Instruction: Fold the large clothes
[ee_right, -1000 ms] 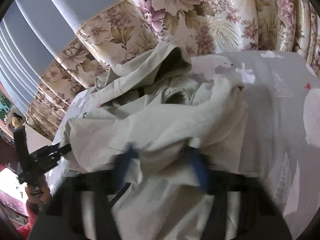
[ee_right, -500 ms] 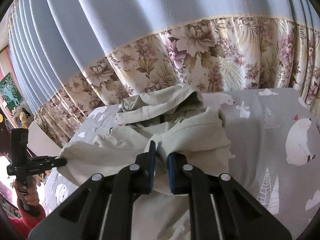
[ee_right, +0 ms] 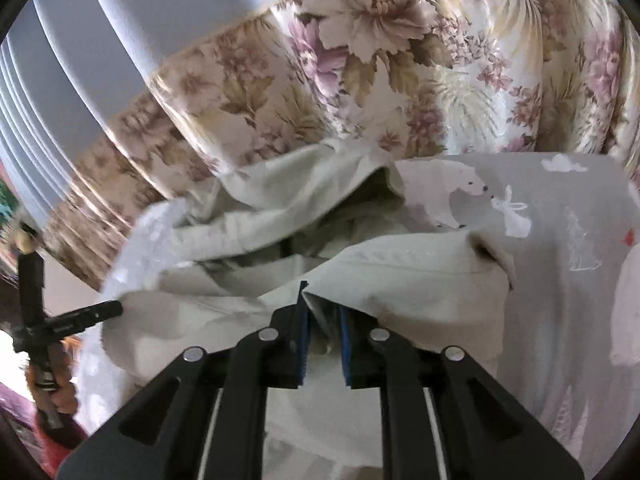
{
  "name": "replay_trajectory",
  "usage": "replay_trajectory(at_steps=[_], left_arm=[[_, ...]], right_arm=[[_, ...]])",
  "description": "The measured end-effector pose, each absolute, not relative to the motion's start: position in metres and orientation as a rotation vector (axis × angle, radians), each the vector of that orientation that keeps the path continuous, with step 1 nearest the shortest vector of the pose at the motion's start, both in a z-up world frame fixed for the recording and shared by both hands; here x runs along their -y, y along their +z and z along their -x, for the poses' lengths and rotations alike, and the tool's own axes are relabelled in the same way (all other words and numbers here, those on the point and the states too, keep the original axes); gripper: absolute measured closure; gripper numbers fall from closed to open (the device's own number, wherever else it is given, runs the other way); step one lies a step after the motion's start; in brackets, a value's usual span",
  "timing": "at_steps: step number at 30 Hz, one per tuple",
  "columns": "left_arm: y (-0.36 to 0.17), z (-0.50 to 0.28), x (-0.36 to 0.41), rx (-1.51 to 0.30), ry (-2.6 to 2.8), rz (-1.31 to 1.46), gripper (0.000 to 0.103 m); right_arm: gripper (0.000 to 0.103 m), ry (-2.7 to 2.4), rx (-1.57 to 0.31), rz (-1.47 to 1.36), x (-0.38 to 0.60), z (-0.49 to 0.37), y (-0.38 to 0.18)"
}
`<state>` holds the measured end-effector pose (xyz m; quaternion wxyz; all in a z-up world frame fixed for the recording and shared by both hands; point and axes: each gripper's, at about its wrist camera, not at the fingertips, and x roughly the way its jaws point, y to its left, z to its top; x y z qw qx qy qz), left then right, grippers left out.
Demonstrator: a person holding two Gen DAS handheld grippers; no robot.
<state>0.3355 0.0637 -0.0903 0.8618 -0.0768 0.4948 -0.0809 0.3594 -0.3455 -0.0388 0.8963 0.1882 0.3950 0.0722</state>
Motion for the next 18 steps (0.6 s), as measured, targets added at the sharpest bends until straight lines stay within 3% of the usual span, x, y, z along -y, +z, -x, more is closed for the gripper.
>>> replay_trajectory(at_steps=[3,5,13,16,17,18], left_arm=[[-0.074,-0.312,-0.065,-0.982,-0.138,0.080,0.018],[-0.073,-0.298,-0.064,-0.985,-0.168,0.065,0.017],[-0.097,-0.253,-0.030,-0.992,-0.184,-0.048,0.017],[-0.098,-0.248,-0.016,-0.968,-0.195,-0.069,0.018],[-0.099,-0.250,-0.012,-0.967,-0.199,-0.072,0.019],[-0.099,-0.253,-0.006,-0.969,-0.204,-0.072,0.030]], right_arm=[[0.070,0.191,-0.782,-0.419,0.350,-0.343,-0.028],[0.065,0.206,-0.779,-0.429,0.349,-0.336,-0.026],[0.063,0.093,-0.819,-0.263,0.336,-0.303,-0.034],[0.057,0.109,-0.833,-0.290,0.339,-0.303,-0.036],[0.057,0.108,-0.835,-0.303,0.339,-0.306,-0.036],[0.057,0.106,-0.833,-0.305,0.338,-0.308,-0.035]])
